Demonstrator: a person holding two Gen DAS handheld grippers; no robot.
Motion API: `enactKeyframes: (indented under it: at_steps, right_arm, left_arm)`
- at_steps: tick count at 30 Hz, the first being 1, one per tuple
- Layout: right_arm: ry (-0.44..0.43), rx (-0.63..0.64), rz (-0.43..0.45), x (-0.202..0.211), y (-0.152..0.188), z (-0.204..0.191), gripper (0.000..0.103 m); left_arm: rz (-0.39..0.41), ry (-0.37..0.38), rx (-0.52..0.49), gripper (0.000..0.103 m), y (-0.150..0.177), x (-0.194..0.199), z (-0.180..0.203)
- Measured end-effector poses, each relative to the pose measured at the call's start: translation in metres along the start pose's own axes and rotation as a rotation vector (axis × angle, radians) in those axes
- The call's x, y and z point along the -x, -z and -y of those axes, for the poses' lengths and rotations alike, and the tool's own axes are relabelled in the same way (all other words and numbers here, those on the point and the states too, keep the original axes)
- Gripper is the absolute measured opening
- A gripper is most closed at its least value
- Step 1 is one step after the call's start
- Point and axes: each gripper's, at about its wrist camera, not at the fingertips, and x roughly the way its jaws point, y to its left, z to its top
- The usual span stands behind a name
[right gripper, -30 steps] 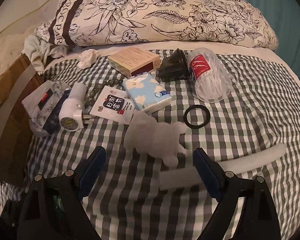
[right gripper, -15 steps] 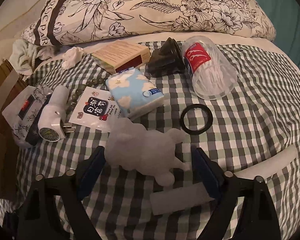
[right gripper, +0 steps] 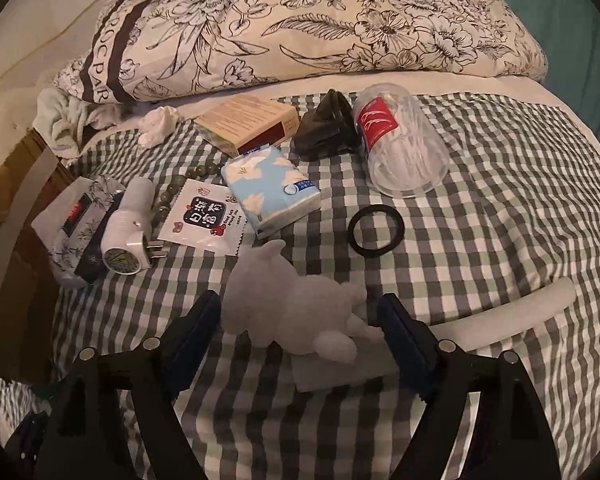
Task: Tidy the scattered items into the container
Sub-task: 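Lower the left tool onto the green foil packet and close it, then grasp the white plush bunny with right tool while left tool holds the packet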
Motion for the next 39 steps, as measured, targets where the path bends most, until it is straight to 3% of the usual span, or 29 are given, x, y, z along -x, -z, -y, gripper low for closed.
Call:
enactKeyframes:
  at_steps: [8, 11, 14, 17, 19, 23, 27, 30, 33, 39]
  right_arm:
    - [-0.006, 0.017, 0.021, 0.027, 0.006, 0.0, 0.08]
    - [-0.002, 0.042, 0.026, 0.038, 0.007, -0.003, 0.041]
    - [-0.003, 0.07, 0.008, 0.044, 0.009, -0.005, 0.035]
    - [-0.017, 0.079, -0.007, 0.047, 0.013, -0.005, 0.023]
    - [-0.035, 0.066, -0.015, 0.048, 0.015, -0.004, 0.024]
    - [-0.088, 0.025, 0.007, 0.051, 0.018, 0.0, 0.065]
    - [-0.067, 0.085, 0.05, 0.05, 0.016, -0.006, 0.073]
    - [-0.035, 0.078, 0.002, 0.03, 0.013, -0.007, 0.073]
    - [-0.064, 0.036, -0.046, 0.014, 0.014, -0.004, 0.074]
    - [-0.031, 0.078, -0.038, 0.0, 0.016, -0.013, 0.076]
  left_arm:
    - [0.004, 0.019, -0.027, 0.039, 0.001, 0.018, 0.007]
    - [0.013, 0.018, -0.048, 0.039, -0.001, 0.029, 0.013]
    - [0.023, 0.02, -0.054, 0.039, -0.004, 0.038, 0.016]
    - [0.039, 0.026, -0.056, 0.039, -0.004, 0.049, 0.018]
    - [0.045, 0.023, -0.059, 0.039, -0.004, 0.054, 0.018]
    - [0.041, 0.015, -0.056, 0.039, 0.0, 0.059, 0.014]
    - [0.037, 0.009, -0.05, 0.039, 0.001, 0.06, 0.01]
    - [0.031, 0.008, -0.04, 0.039, 0.001, 0.059, 0.008]
    - [0.022, 0.006, -0.037, 0.039, 0.001, 0.054, 0.007]
    - [-0.007, 0.002, -0.019, 0.039, 0.002, 0.044, 0.004]
